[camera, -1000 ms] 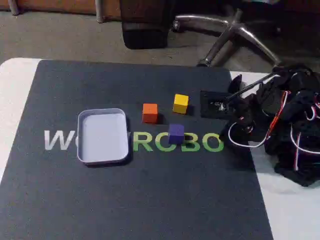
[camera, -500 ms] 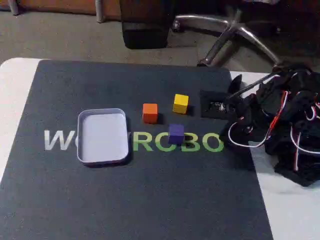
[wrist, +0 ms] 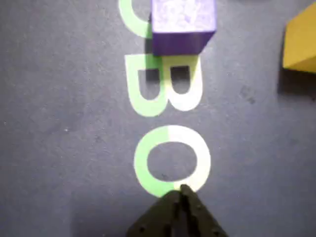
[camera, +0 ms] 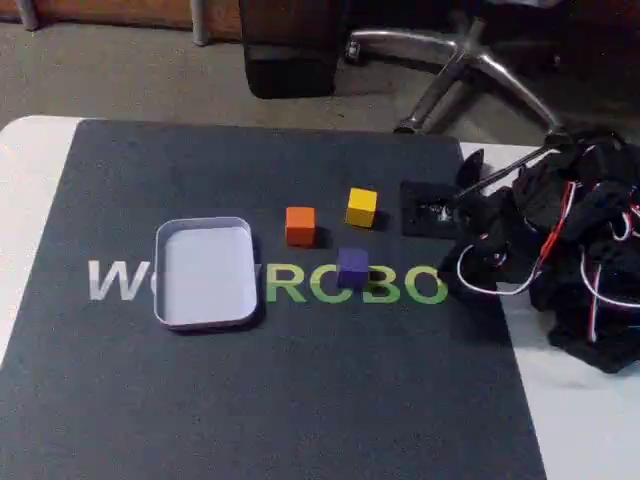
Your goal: Move blocks one by one until all three blocks are in the tray.
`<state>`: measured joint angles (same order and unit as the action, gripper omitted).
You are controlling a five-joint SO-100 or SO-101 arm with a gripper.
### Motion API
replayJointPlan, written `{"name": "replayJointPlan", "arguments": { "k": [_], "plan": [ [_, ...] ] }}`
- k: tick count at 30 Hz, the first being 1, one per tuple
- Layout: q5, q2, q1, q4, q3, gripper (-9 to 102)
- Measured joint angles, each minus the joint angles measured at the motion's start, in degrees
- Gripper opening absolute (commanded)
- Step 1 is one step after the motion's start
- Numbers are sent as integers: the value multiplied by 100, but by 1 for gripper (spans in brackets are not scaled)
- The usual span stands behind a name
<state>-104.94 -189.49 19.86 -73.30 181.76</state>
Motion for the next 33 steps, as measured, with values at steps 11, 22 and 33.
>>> {"name": "replayJointPlan", "arguments": {
  "k": [11, 22, 33],
  "plan": [
    [-105, 9, 281, 475, 26, -8],
    [-62, 9, 281, 615, 26, -8],
    [-105, 9, 448, 844, 26, -8]
  ]
}}
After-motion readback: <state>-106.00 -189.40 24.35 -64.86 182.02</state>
